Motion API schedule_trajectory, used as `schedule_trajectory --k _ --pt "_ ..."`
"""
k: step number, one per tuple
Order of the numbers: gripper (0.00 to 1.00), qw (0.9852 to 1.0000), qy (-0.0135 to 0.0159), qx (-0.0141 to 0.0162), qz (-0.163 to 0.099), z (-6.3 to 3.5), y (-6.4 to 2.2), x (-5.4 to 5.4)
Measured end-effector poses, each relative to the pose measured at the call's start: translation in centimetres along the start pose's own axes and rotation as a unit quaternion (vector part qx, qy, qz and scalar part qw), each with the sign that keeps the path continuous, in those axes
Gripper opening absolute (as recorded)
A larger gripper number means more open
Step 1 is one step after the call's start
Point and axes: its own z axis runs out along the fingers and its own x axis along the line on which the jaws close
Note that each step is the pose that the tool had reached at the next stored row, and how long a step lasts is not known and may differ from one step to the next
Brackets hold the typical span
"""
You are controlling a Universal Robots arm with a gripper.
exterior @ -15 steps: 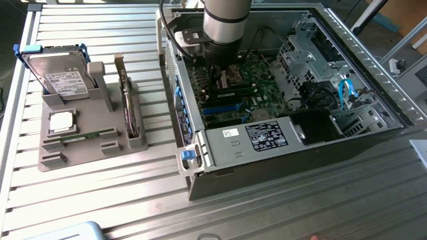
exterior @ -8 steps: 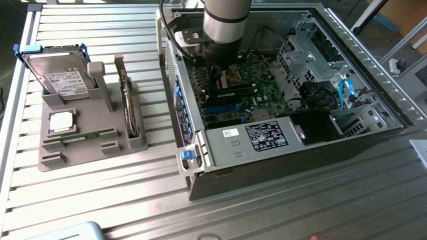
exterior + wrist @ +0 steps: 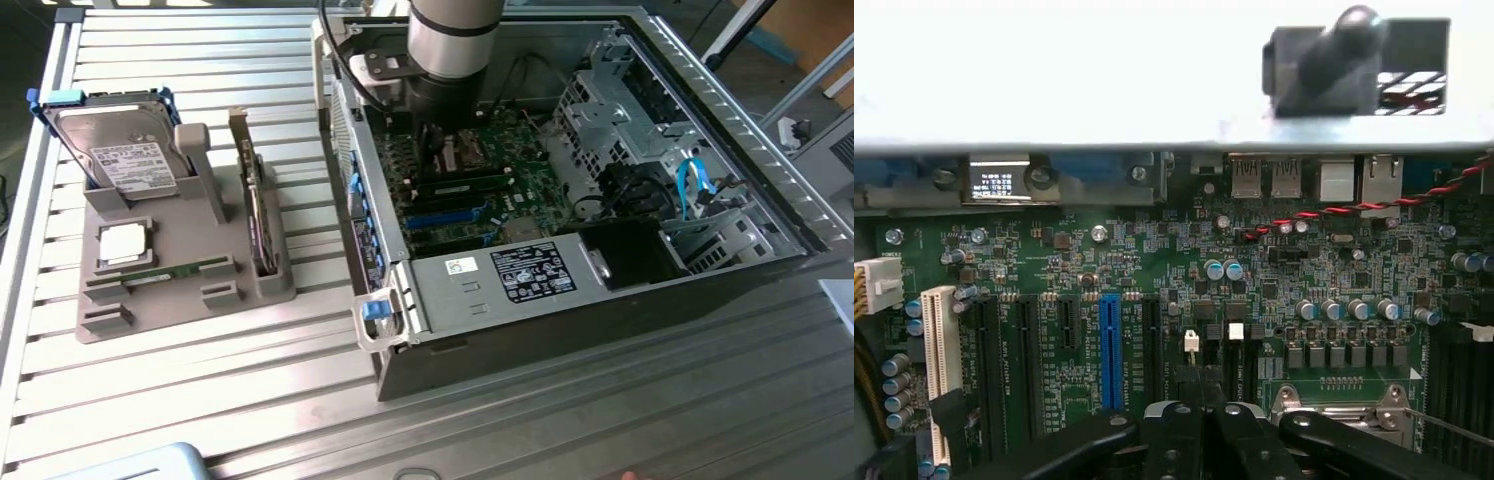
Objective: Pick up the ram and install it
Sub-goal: 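Press down the ram until it locks into place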
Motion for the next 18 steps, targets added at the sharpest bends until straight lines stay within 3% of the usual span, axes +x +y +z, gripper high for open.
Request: schedule_trajectory --k 4,12,18 --pt "0.1 1.0 0.0 -0.0016 0.0 -0.97 -0.06 0.0" --pt "0.1 0.9999 0.0007 -0.01 0.0 -4.22 -0.27 0.0" --pt "0.1 0.9999 0.0009 -0.0108 0.0 -4.46 -0.32 0.0"
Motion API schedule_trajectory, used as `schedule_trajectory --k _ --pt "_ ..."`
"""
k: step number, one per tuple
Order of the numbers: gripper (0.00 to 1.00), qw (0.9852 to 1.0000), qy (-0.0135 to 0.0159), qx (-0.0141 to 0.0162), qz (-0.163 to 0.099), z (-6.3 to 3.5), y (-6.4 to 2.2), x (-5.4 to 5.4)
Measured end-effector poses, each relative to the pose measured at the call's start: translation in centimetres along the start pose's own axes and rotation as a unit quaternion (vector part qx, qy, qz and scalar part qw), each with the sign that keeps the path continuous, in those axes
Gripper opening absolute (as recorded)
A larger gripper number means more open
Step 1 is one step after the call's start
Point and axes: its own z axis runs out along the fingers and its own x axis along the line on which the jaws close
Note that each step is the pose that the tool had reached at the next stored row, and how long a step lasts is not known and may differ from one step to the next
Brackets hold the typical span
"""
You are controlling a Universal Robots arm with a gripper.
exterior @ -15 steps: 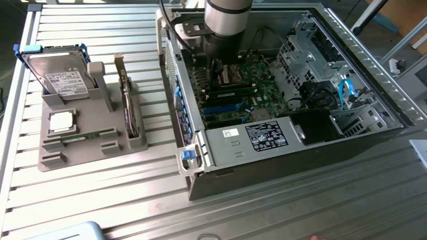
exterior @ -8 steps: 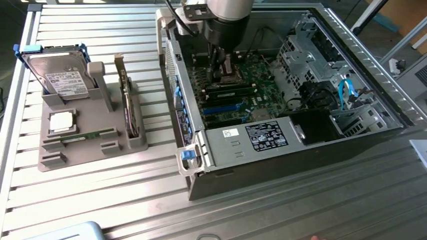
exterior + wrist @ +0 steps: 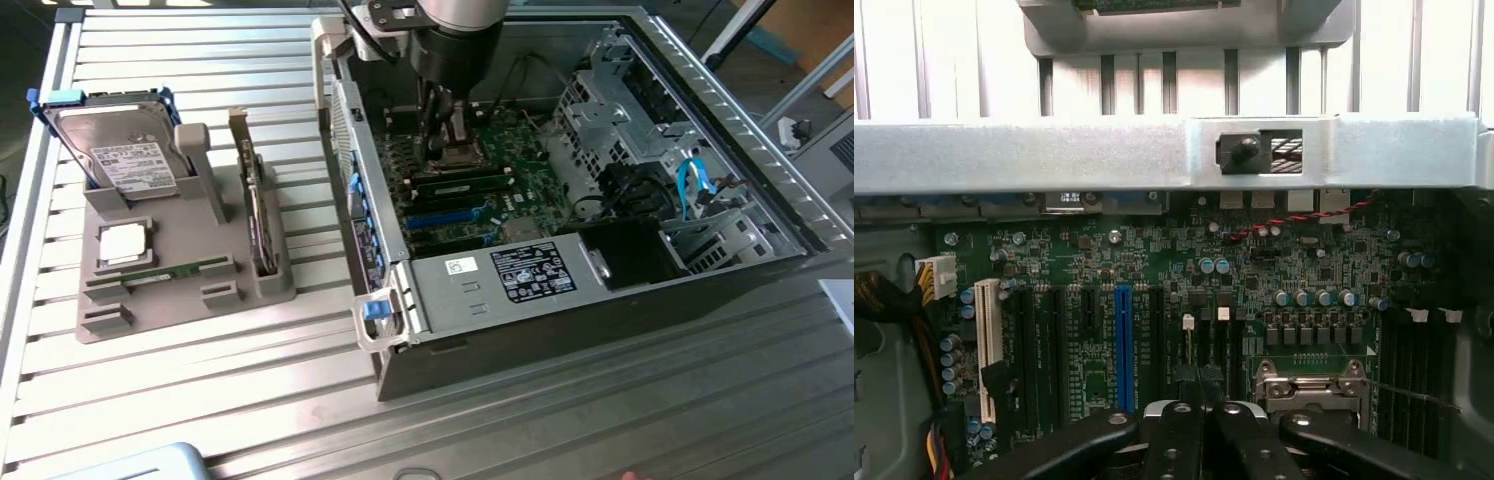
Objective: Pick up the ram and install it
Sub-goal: 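Press down the ram until it locks into place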
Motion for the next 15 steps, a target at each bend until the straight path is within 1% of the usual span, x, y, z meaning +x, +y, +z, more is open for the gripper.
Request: schedule_trajectory --k 2,4,8,12,15 --pt "0.1 1.0 -0.0001 0.0 0.0 0.02 -0.37 0.0" --pt "0.1 1.0 0.0 0.0 0.0 0.05 -1.23 0.0" --pt "0.1 1.0 -0.0001 0.0 0.0 0.1 -2.58 0.0" --pt "0.1 1.0 -0.0001 0.0 0.0 0.18 -4.8 -0.1" --pt "0.1 1.0 -0.0001 0.0 0.0 0.23 -6.1 -0.1"
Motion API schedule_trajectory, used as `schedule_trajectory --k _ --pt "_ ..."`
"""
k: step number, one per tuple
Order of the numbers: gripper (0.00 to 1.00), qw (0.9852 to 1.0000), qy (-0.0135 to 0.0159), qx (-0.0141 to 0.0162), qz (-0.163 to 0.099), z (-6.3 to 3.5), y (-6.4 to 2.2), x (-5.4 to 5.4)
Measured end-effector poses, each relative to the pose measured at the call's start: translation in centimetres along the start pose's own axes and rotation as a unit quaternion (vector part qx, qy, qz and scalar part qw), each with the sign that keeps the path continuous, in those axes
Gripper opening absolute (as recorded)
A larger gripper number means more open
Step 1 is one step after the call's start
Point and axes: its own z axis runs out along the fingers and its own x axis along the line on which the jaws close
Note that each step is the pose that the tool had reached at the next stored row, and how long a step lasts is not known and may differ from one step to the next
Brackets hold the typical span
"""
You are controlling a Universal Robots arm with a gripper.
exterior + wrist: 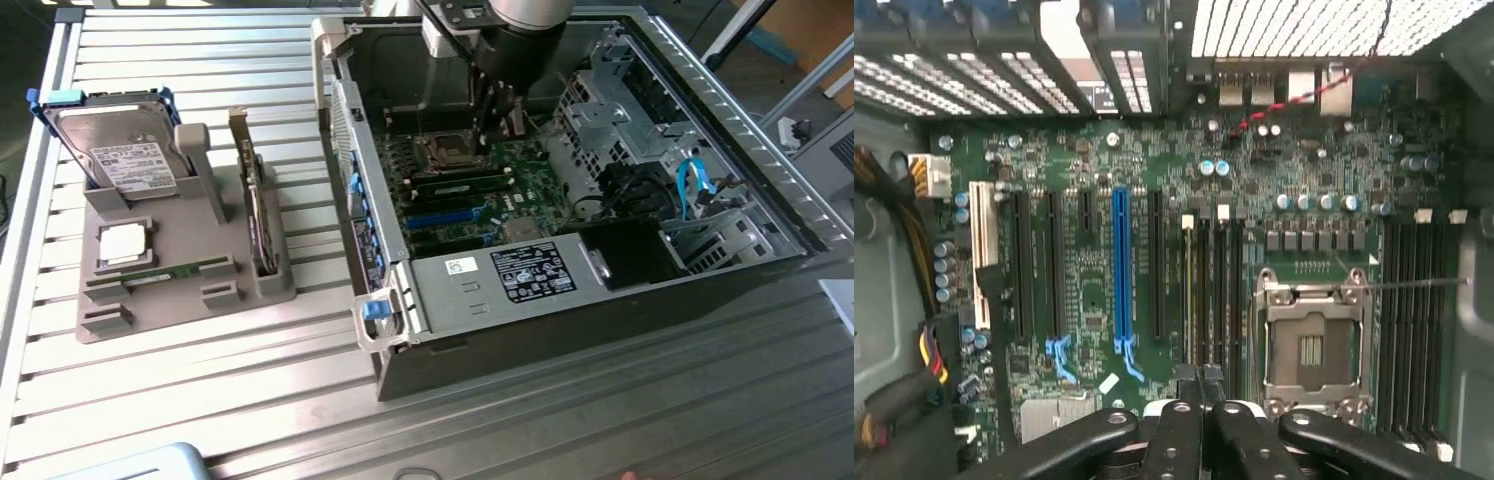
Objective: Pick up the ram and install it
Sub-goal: 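Press down the ram until it locks into place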
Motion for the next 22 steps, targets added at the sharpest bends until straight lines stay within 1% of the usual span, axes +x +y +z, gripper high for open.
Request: schedule_trajectory --k 1,4,11,15,18,22 --pt "0.1 1.0 0.0 0.0 0.0 0.02 -0.35 0.0" --pt "0.1 1.0 0.0 0.0 0.0 0.04 -0.99 0.0" --pt "0.1 1.0 0.0001 -0.0002 0.0 0.01 -1.07 0.0" --pt "0.1 1.0 0.0013 -0.0042 0.0 -0.43 -1.13 0.0" --pt "0.1 1.0 0.0023 -0.0059 0.0 -0.78 -1.16 0.0" --pt "0.1 1.0 0.0037 -0.0072 0.0 -1.11 -1.19 0.0"
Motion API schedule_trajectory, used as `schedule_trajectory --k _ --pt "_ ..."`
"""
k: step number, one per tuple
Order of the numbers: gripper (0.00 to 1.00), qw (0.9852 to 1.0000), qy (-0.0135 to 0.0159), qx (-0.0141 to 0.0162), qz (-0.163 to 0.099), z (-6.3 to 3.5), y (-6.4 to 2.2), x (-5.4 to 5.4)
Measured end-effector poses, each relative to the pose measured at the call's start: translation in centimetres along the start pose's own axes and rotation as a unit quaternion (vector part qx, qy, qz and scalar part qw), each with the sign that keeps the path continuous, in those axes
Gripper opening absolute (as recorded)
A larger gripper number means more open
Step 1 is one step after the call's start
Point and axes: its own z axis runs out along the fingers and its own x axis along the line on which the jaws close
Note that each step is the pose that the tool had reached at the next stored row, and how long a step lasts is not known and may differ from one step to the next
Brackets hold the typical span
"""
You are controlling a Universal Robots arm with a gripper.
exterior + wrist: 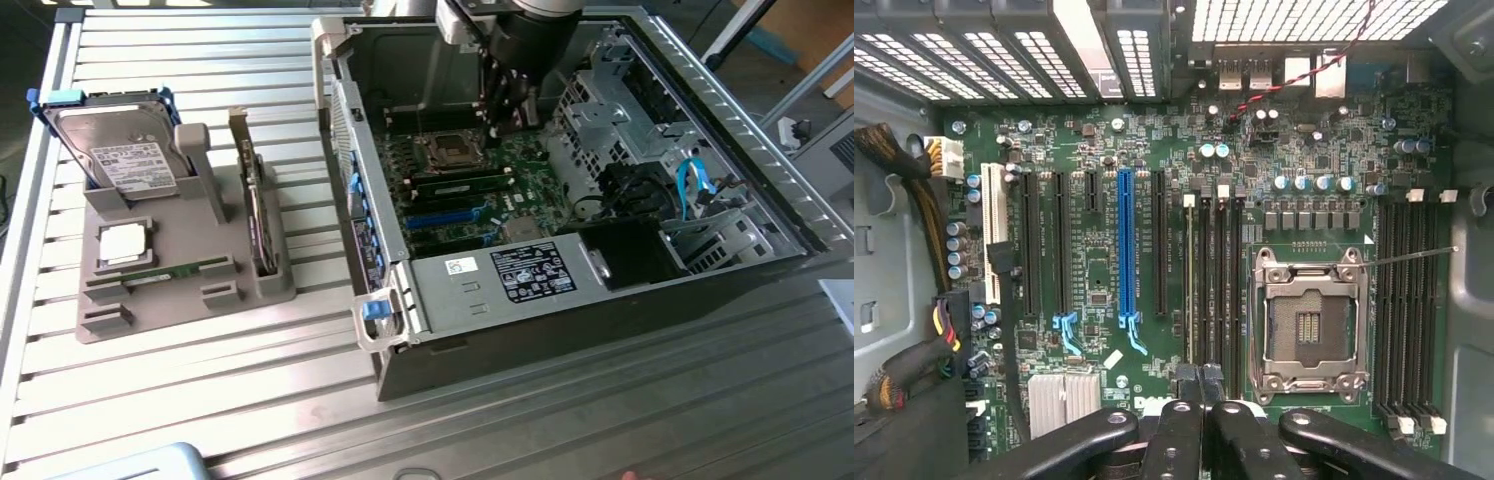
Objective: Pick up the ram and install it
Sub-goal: 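Press down the ram until it locks into place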
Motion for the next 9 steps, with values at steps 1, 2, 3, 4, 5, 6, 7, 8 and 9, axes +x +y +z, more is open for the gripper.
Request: schedule_trajectory --k 1,2,3,4,5,6,7,8,9 --pt "0.1 1.0 0.0005 -0.0003 0.0 -0.09 -0.01 0.0" --pt "0.1 1.0 0.0007 -0.0004 0.0 -0.12 -0.01 0.0" --pt "0.1 1.0 0.0009 -0.0006 0.0 -0.16 -0.02 0.0" --pt "0.1 1.0 0.0013 -0.0007 0.0 -0.21 -0.03 0.0" --pt "0.1 1.0 0.0016 -0.0008 0.001 -0.24 -0.03 -0.01" --pt "0.1 1.0 0.0019 -0.0009 0.001 -0.28 -0.04 -0.01" --pt "0.1 1.0 0.0023 -0.0011 0.001 -0.33 -0.04 0.0" --pt "0.1 1.0 0.003 -0.0014 0.001 -0.44 -0.05 -0.01" --pt "0.1 1.0 0.0033 -0.0016 0.001 -0.51 -0.06 -0.01"
